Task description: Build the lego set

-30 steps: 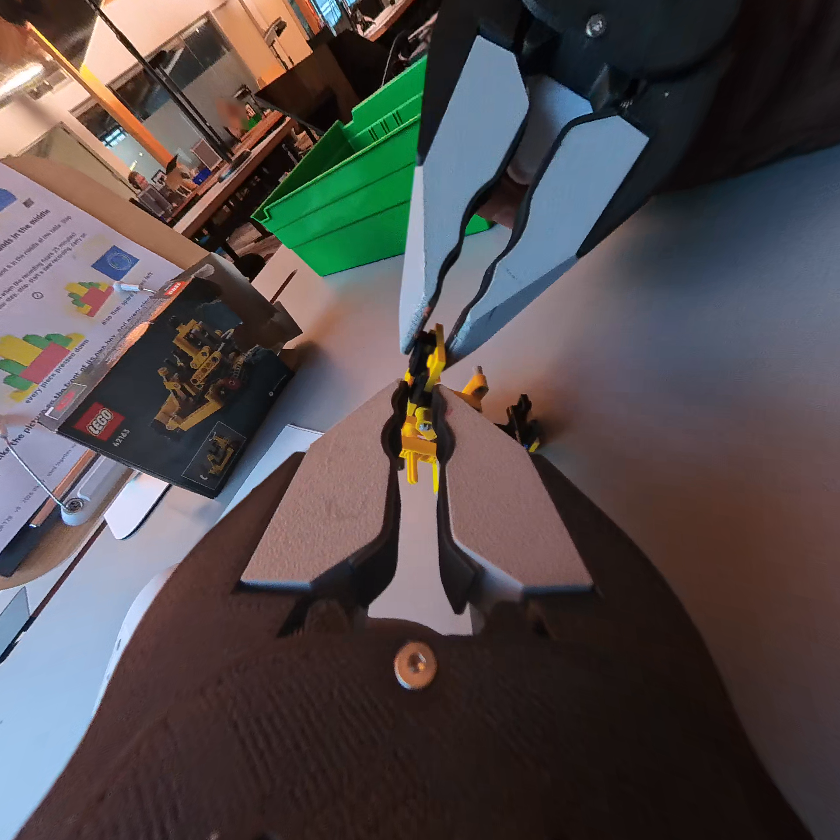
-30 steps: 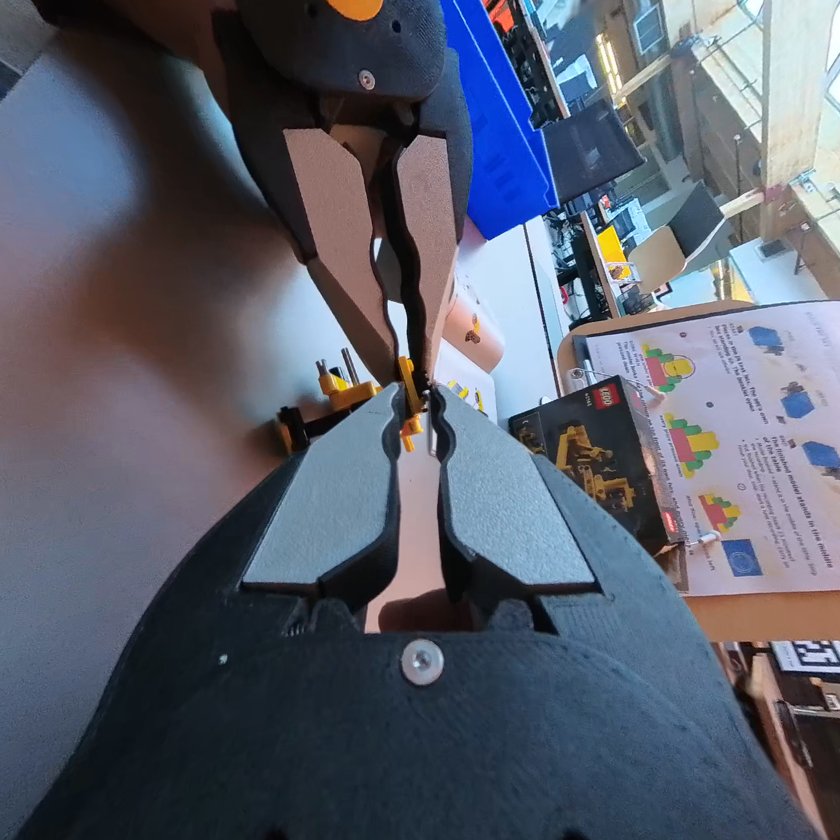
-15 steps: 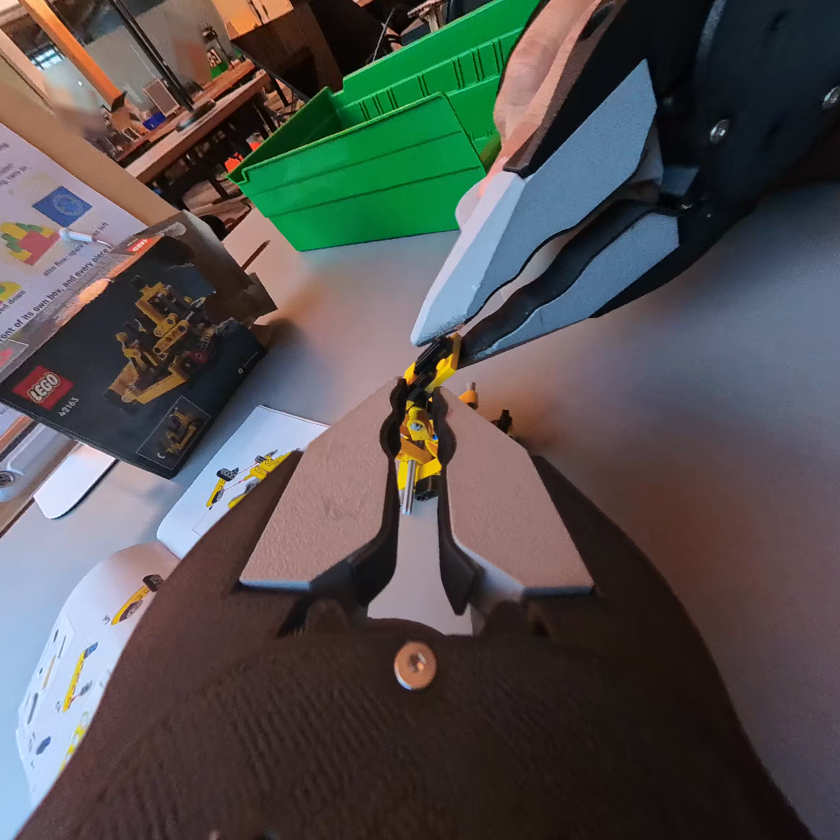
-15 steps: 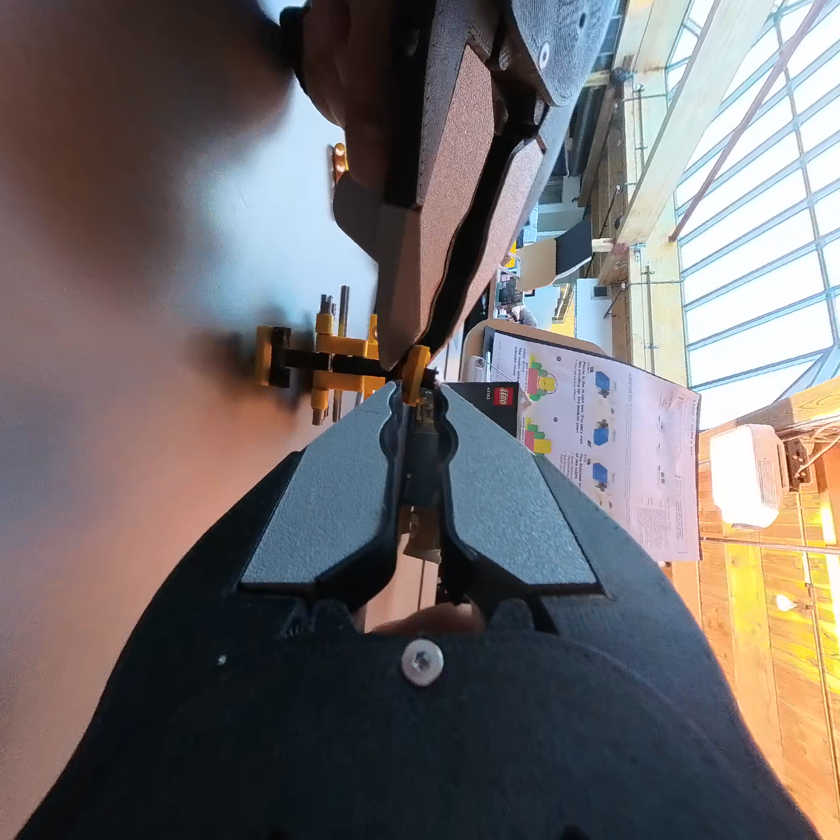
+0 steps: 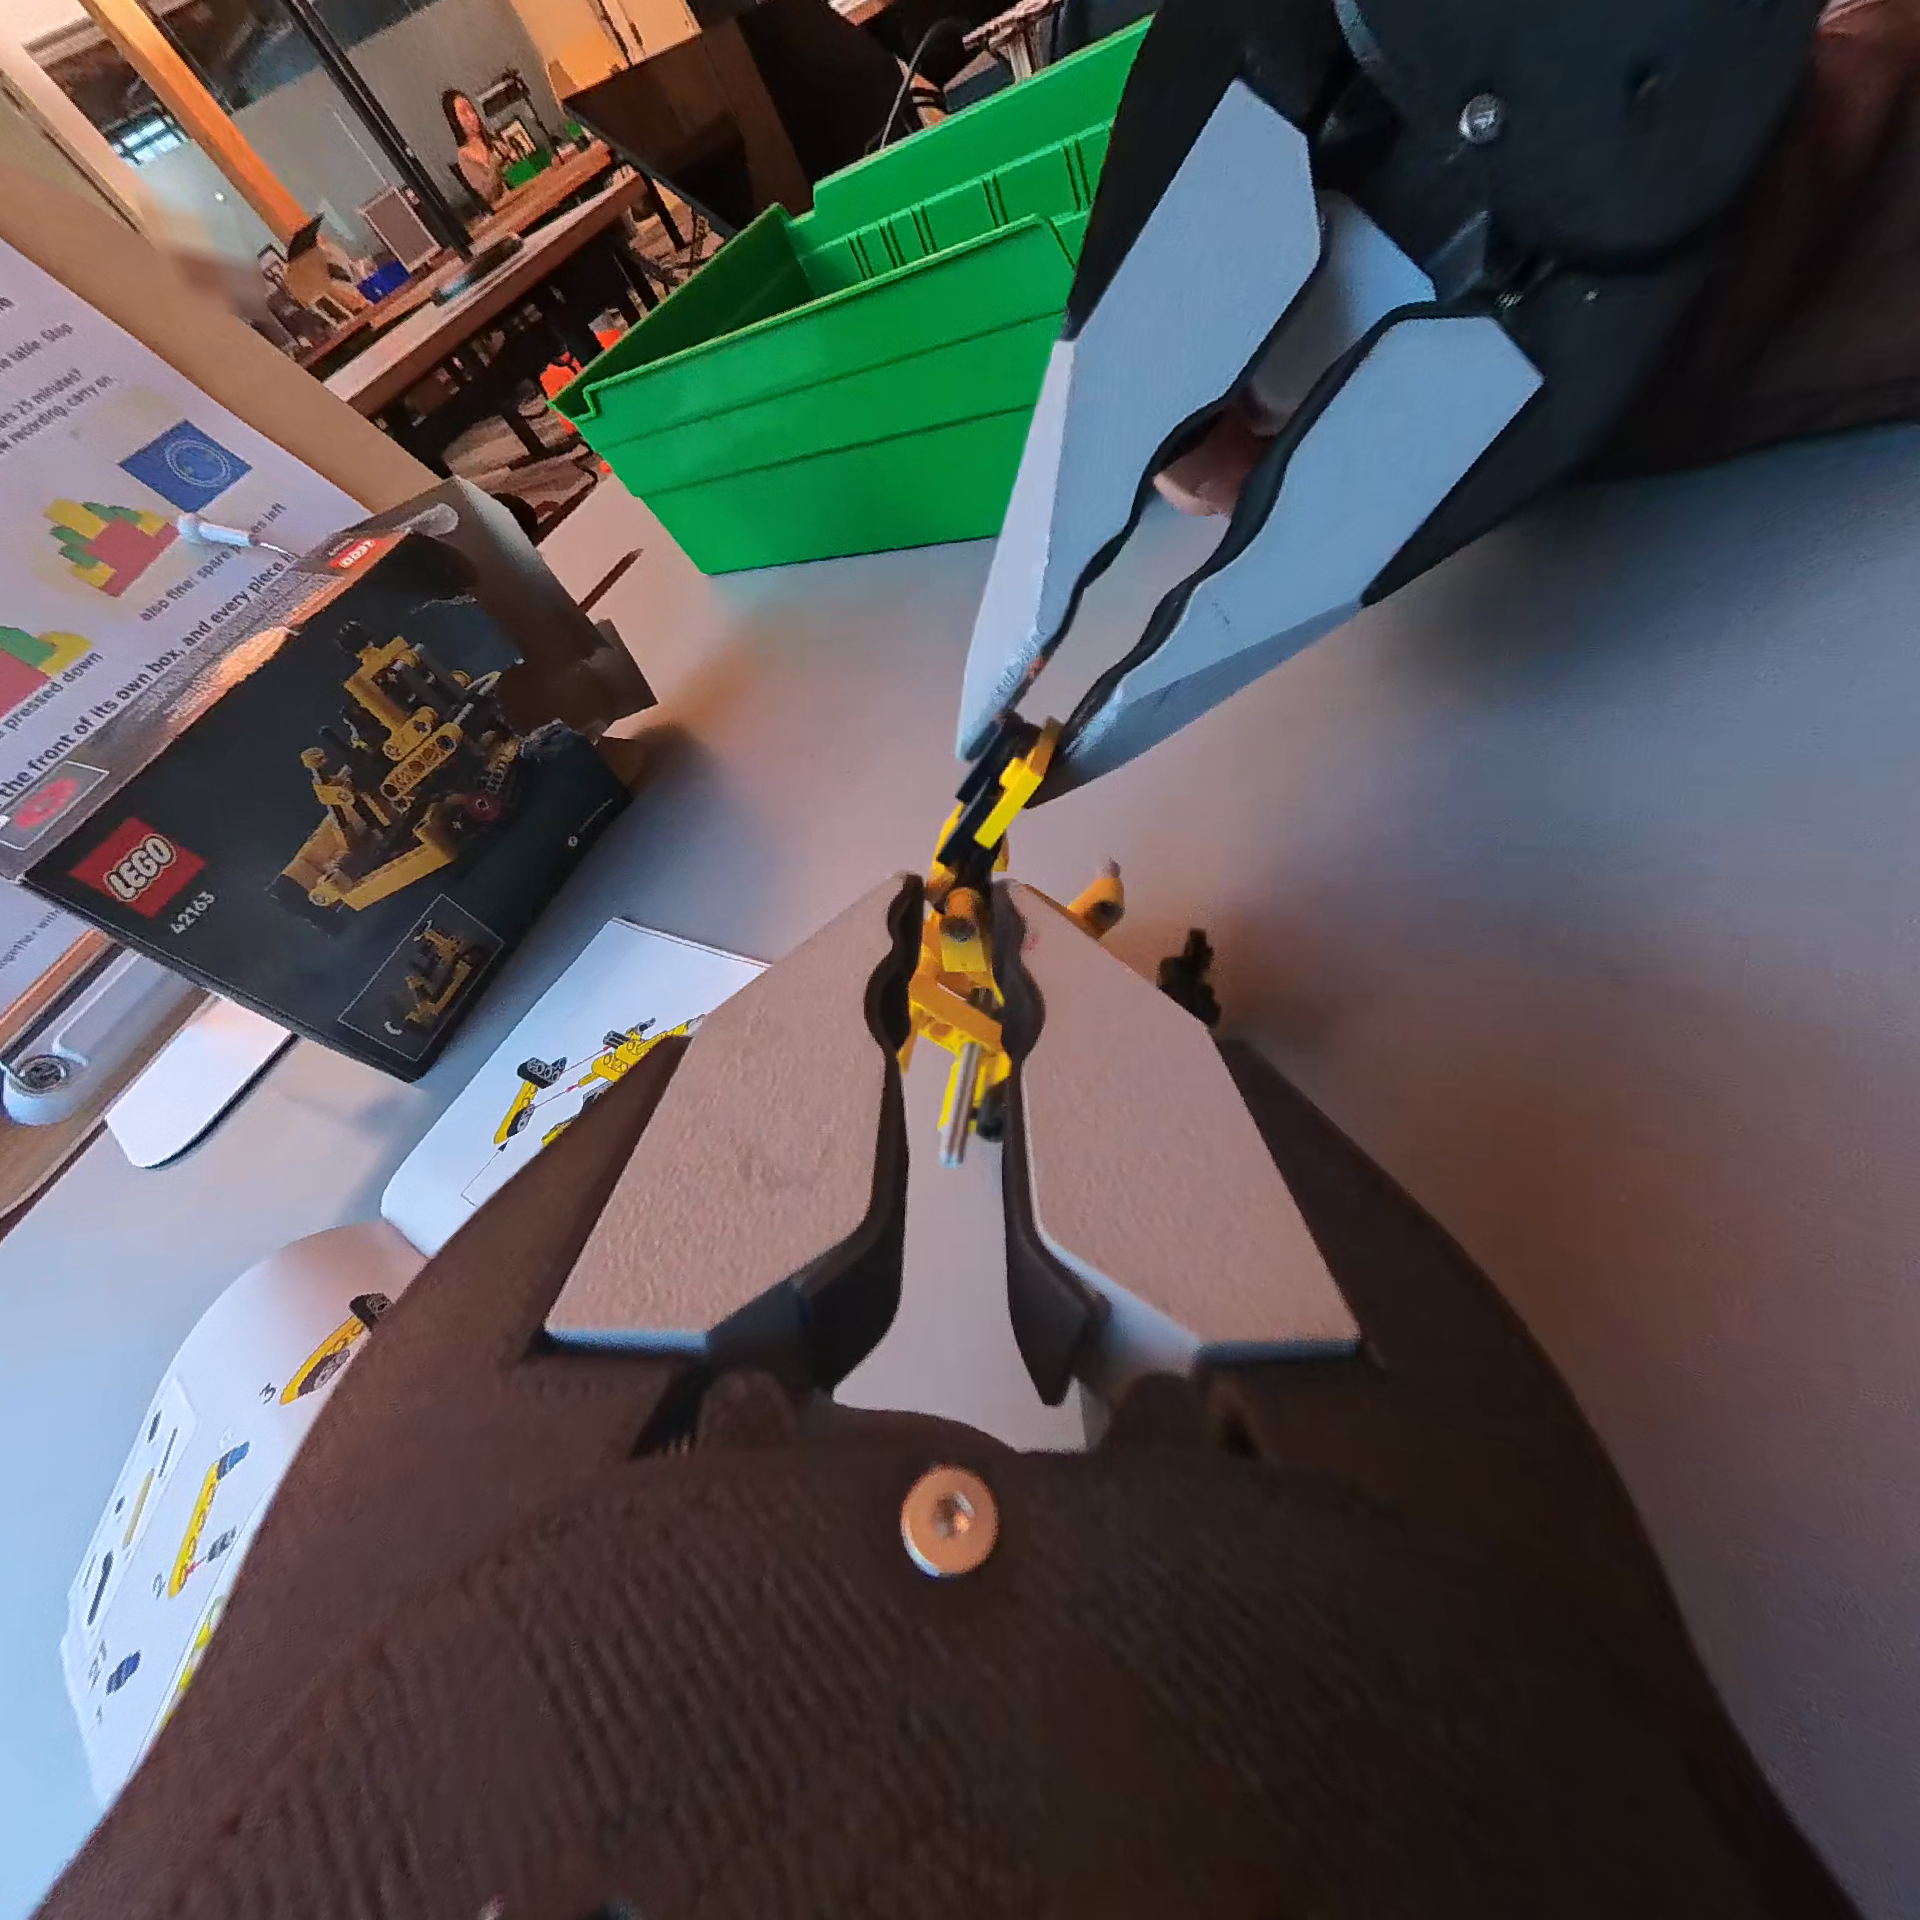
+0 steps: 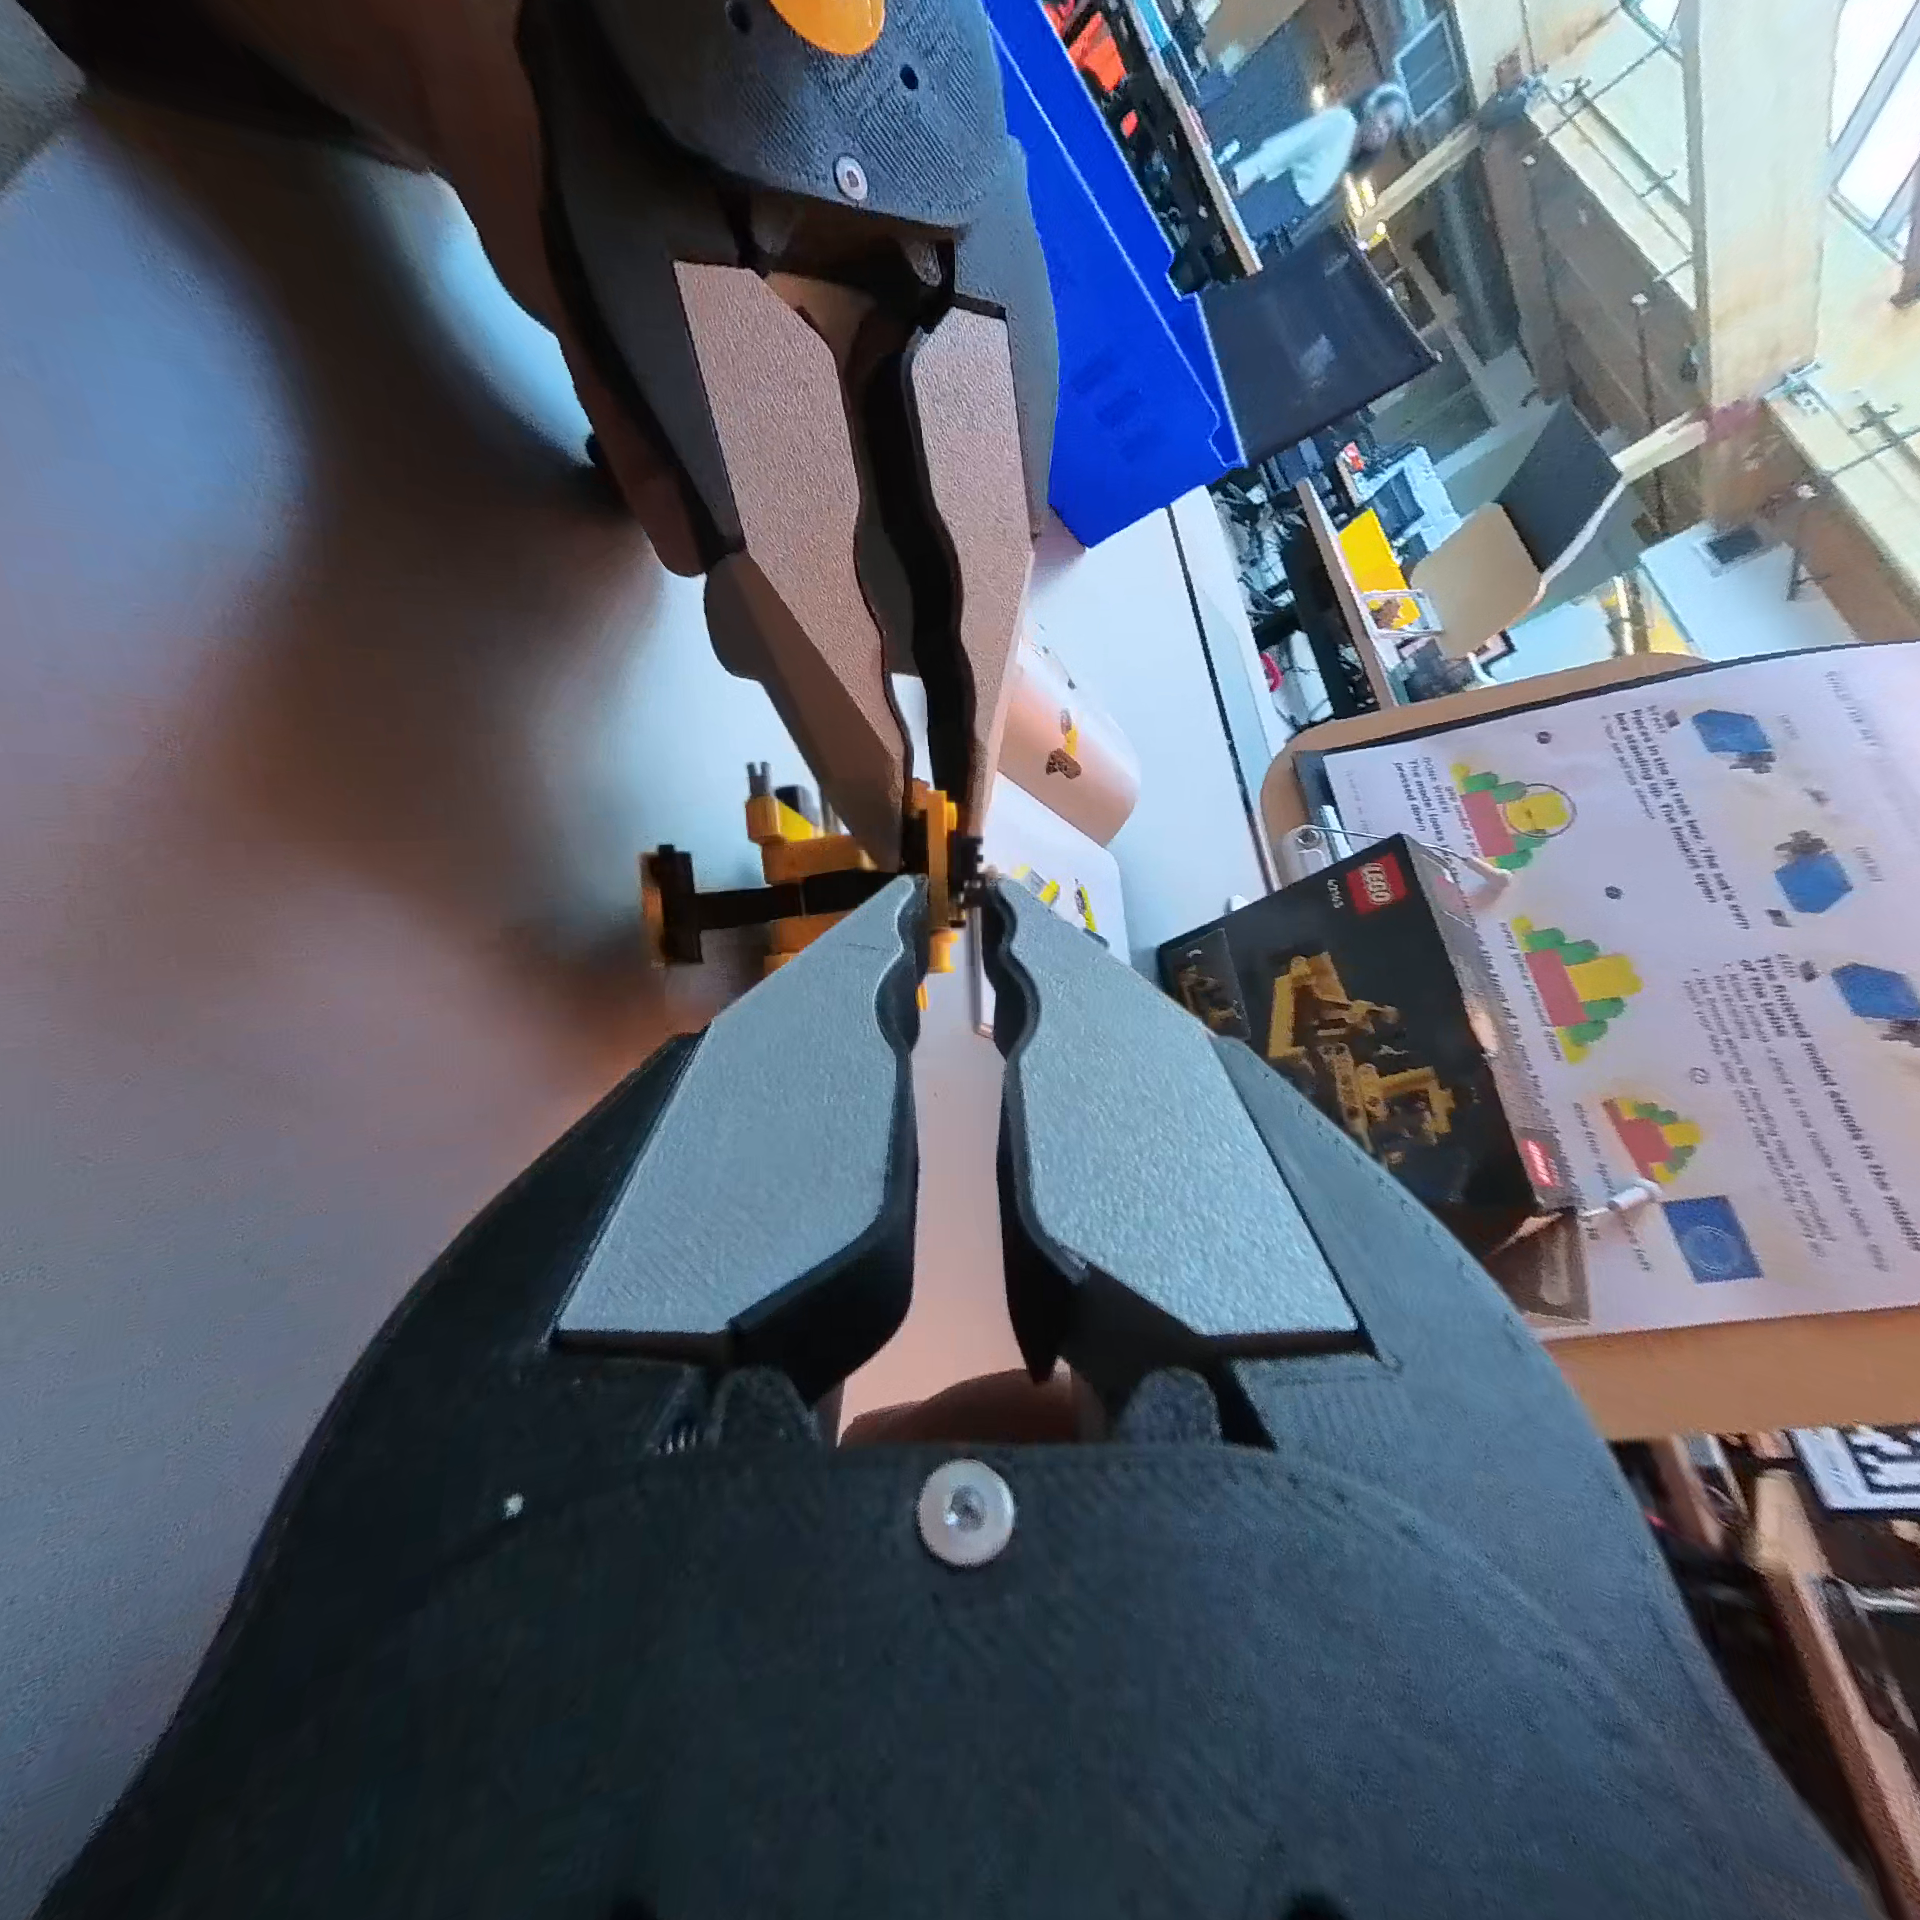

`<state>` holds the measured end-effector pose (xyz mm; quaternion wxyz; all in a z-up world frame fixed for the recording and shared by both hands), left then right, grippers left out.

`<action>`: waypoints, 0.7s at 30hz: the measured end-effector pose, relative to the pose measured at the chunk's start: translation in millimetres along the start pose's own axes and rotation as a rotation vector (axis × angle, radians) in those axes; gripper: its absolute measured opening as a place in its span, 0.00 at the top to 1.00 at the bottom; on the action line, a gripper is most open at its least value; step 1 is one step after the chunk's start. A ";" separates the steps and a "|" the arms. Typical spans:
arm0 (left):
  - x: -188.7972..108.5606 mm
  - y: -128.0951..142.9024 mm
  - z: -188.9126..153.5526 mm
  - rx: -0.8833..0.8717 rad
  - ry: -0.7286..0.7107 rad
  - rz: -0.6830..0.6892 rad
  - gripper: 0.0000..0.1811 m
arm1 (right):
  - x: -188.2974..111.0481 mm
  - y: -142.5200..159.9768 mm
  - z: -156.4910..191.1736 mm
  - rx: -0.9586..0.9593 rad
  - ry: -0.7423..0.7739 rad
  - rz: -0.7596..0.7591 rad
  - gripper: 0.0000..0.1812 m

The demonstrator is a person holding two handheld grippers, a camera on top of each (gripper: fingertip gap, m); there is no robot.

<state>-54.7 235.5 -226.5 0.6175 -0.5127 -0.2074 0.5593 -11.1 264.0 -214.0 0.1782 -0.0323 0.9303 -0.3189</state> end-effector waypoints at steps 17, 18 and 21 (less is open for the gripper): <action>2.8 2.0 -3.5 0.028 0.009 0.023 0.95 | -0.8 -0.3 1.1 0.112 -0.075 -0.055 0.97; 2.8 1.8 -4.1 0.033 0.010 0.022 0.95 | -1.2 -0.3 1.6 0.108 -0.075 -0.055 0.97; 3.0 1.7 -4.3 0.036 0.009 0.023 0.95 | -1.5 -0.3 2.0 0.098 -0.067 -0.048 0.97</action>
Point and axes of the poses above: each gripper's, where its closed fingertips meet, x out along the fingers, y out of its underside, z = x × y across the jaws, the point moved 3 cm from there along -x, back along the fingers, and after that the axes turned 1 degree about -y, right-handed, at the moved point
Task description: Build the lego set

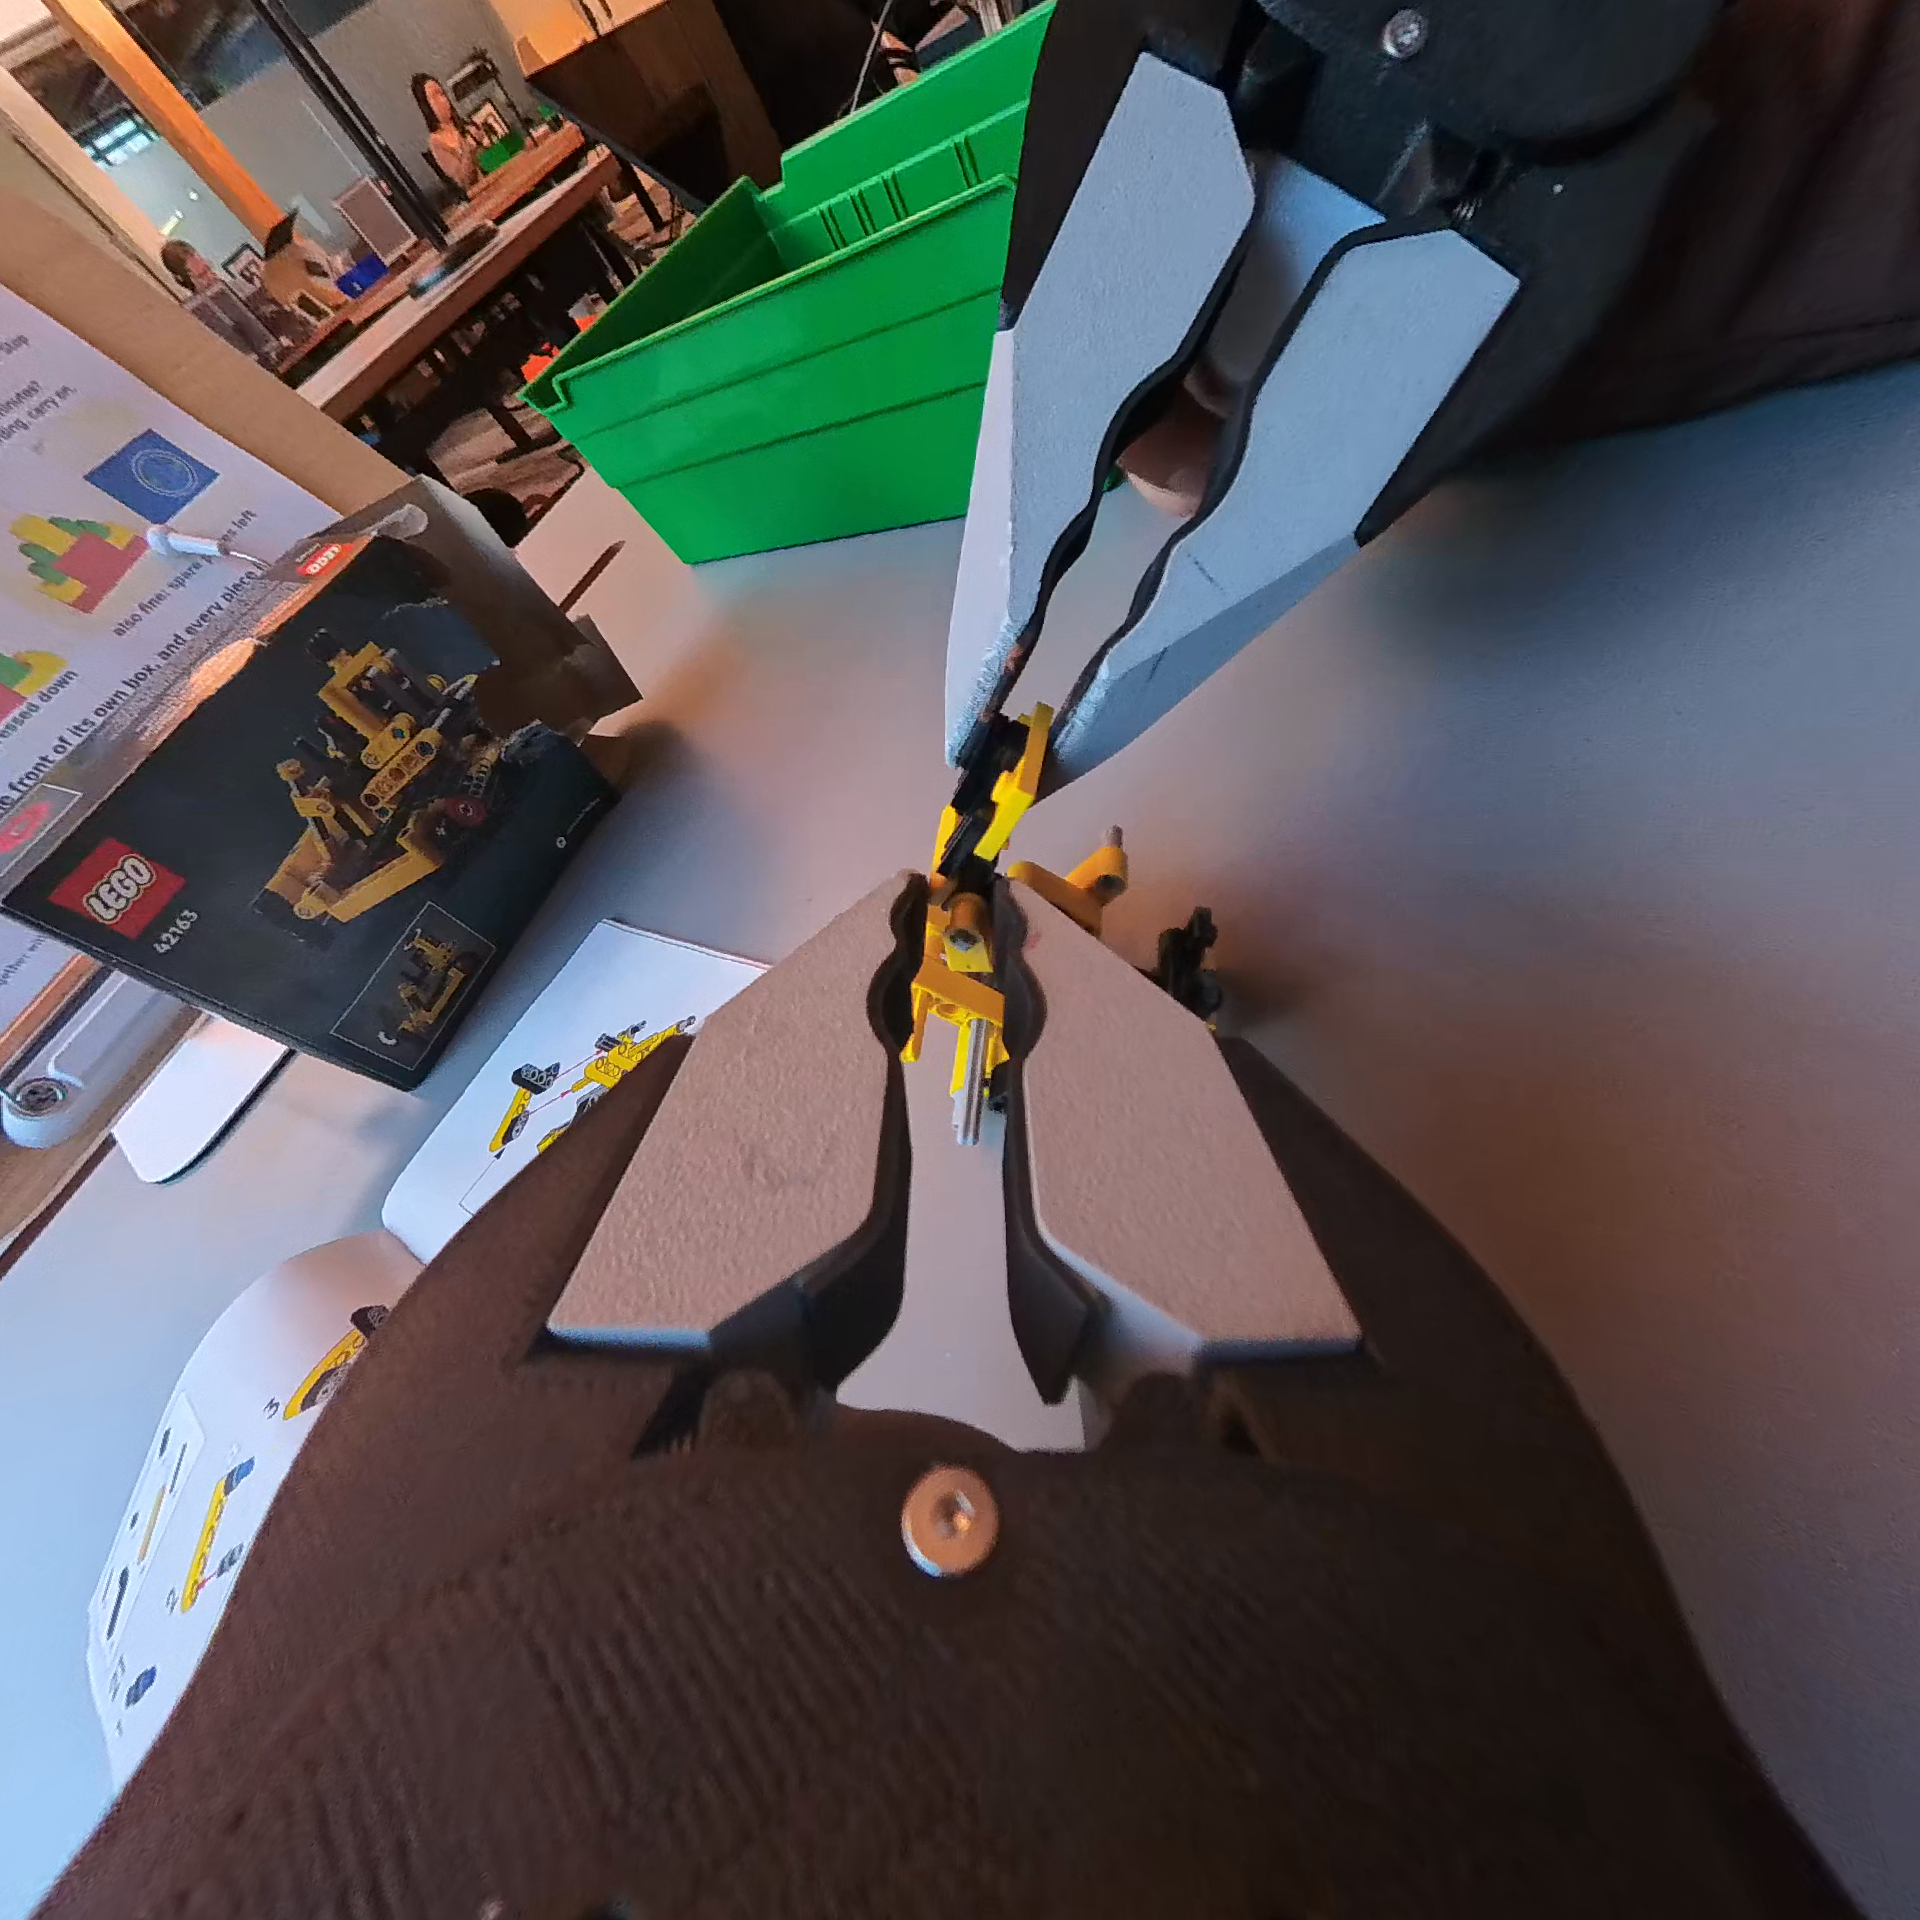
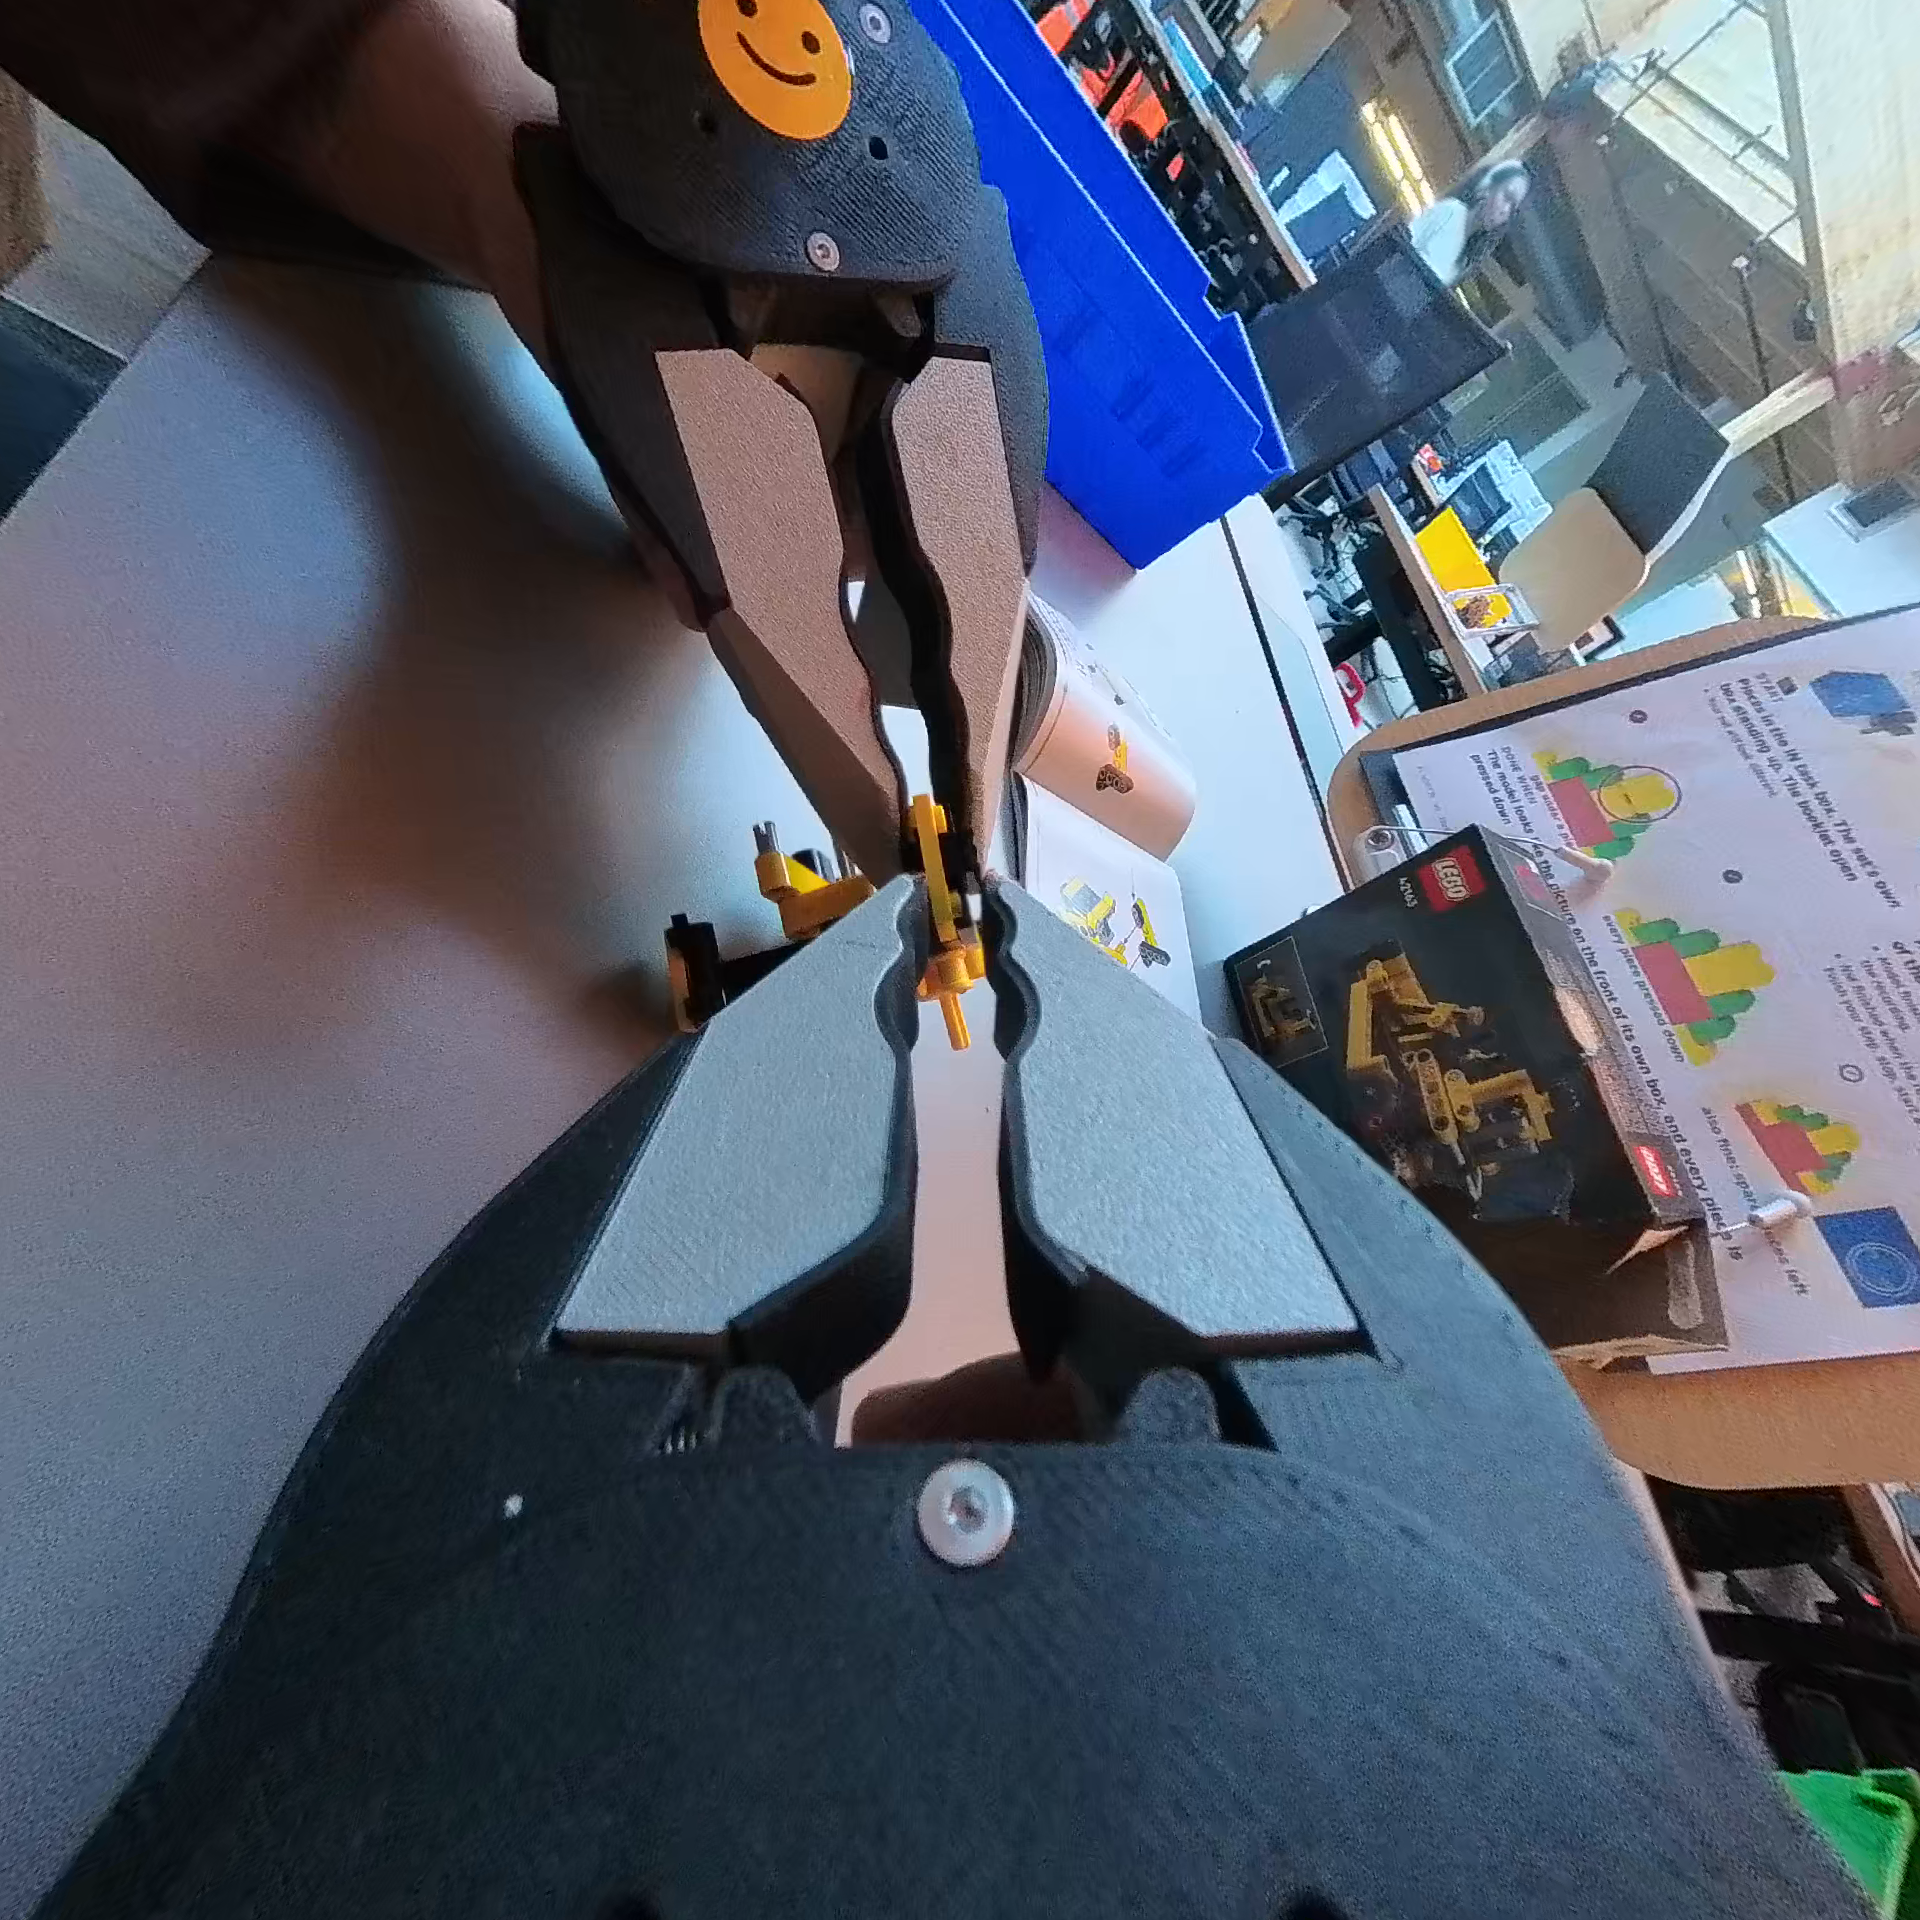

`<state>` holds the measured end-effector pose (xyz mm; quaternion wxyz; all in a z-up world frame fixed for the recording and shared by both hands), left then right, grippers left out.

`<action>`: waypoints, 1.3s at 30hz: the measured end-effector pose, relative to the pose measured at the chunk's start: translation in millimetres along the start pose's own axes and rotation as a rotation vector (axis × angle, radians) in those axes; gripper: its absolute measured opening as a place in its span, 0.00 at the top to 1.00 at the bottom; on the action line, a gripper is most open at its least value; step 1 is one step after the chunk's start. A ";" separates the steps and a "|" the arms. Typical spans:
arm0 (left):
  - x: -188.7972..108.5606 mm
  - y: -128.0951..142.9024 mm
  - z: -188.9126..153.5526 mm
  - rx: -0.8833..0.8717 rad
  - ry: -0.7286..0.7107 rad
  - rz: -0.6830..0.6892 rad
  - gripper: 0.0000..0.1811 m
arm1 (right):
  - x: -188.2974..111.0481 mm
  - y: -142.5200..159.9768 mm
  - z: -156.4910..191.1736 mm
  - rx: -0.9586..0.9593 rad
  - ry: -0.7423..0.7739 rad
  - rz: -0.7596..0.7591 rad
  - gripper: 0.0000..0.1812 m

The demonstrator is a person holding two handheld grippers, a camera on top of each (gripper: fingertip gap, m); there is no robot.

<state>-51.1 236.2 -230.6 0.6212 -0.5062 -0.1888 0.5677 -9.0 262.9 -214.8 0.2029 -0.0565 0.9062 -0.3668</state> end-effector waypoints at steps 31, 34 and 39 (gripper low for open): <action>-0.8 -1.7 3.8 -0.076 0.032 -0.020 0.95 | -1.3 -2.8 0.2 -0.414 0.246 0.125 0.96; -0.5 -0.8 7.4 -0.112 0.033 -0.016 0.90 | -8.1 -2.3 -8.2 -0.320 0.240 0.071 0.96; -0.5 -8.9 6.6 -0.160 0.053 -0.069 0.89 | -12.1 -4.7 -12.3 -0.166 0.173 -0.032 0.96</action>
Point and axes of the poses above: each gripper's, where its closed fingertips meet, x out along the fingers, y out of its underside, z = x × y across the jaws, the point moved 3 cm from there along -x, back along the fingers, and after that the axes turned 1 degree about -y, right-handed, at the moved point
